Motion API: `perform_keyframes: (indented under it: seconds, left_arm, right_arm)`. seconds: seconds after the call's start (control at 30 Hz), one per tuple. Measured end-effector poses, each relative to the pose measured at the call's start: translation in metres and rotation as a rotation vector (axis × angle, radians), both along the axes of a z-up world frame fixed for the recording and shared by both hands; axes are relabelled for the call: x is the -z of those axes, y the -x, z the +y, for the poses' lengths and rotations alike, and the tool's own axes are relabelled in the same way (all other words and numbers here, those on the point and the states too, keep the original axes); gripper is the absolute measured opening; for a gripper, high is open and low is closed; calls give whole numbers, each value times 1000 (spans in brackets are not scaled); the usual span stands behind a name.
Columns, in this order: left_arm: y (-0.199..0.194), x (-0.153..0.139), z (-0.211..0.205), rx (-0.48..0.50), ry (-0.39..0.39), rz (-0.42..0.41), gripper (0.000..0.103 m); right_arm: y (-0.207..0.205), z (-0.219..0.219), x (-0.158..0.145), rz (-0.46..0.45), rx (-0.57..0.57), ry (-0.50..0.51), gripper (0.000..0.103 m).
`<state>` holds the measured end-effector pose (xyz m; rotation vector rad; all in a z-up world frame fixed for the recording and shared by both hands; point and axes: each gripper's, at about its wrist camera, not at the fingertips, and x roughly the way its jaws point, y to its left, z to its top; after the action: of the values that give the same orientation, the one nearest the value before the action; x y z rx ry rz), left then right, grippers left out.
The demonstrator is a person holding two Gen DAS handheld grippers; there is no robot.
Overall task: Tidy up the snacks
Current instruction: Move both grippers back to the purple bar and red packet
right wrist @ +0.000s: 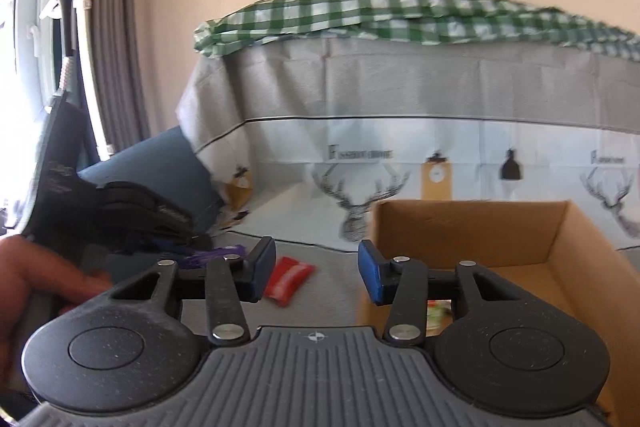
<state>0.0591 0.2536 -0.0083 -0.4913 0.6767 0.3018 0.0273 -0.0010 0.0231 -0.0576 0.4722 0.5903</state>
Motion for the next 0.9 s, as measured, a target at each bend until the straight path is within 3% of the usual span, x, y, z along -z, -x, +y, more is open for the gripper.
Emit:
perform_keyframes:
  seconds: [0.23, 0.37, 0.5, 0.67, 0.7, 0.73, 0.9]
  left_arm:
    - [-7, 6, 38, -92, 41, -8, 18]
    - [-6, 18, 69, -184, 144, -3, 18]
    - [-9, 26, 84, -199, 198, 2, 18]
    - [-23, 28, 79, -144, 139, 22, 23]
    - [-27, 29, 79, -131, 124, 28, 26]
    - [-31, 30, 78, -117, 105, 35, 35]
    - [-55, 39, 68, -19, -1, 93, 52]
  right_arm:
    - [5, 39, 14, 23, -52, 18, 42]
    - [-6, 66, 31, 73, -51, 34, 41]
    - [-29, 89, 54, 145, 15, 24, 42]
    - [-63, 111, 83, 211, 108, 11, 48]
    - [-69, 115, 89, 220, 123, 12, 51]
    - [-74, 119, 94, 225, 140, 14, 53]
    - [-98, 130, 120, 269, 188, 26, 66]
